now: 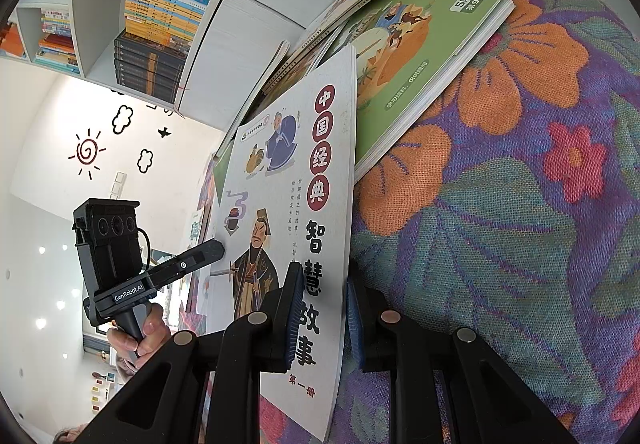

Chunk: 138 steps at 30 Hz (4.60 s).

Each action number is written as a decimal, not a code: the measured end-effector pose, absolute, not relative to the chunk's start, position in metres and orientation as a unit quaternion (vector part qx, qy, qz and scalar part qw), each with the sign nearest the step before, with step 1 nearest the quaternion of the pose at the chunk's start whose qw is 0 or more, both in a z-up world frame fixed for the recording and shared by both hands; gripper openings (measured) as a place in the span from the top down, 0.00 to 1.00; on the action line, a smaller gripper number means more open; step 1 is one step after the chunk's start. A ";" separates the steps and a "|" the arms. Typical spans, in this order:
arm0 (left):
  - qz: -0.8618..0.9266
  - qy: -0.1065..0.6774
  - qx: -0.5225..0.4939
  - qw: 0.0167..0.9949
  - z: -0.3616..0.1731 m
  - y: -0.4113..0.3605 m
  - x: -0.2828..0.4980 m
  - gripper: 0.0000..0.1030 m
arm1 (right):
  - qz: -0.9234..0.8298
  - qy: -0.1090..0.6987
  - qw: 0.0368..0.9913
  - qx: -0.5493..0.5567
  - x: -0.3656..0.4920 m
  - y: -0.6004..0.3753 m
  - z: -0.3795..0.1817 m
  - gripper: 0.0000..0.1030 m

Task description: Organize books

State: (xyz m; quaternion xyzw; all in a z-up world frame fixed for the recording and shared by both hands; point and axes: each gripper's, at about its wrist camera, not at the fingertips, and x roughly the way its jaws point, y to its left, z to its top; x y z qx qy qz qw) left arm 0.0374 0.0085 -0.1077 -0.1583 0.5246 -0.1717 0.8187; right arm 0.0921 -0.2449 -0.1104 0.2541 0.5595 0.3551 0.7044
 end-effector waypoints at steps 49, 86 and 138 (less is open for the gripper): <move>-0.176 0.512 -0.198 0.817 -0.089 0.030 0.032 0.82 | 0.323 0.524 0.779 0.123 0.054 -0.179 -0.016 0.82; -0.052 0.425 -0.263 0.865 -0.045 0.303 -0.048 0.82 | 0.438 0.492 0.753 0.006 0.018 0.107 0.020 0.82; 0.073 0.493 -0.176 0.849 -0.113 0.357 -0.052 0.77 | 0.407 0.582 0.703 -0.032 0.021 0.207 -0.080 0.76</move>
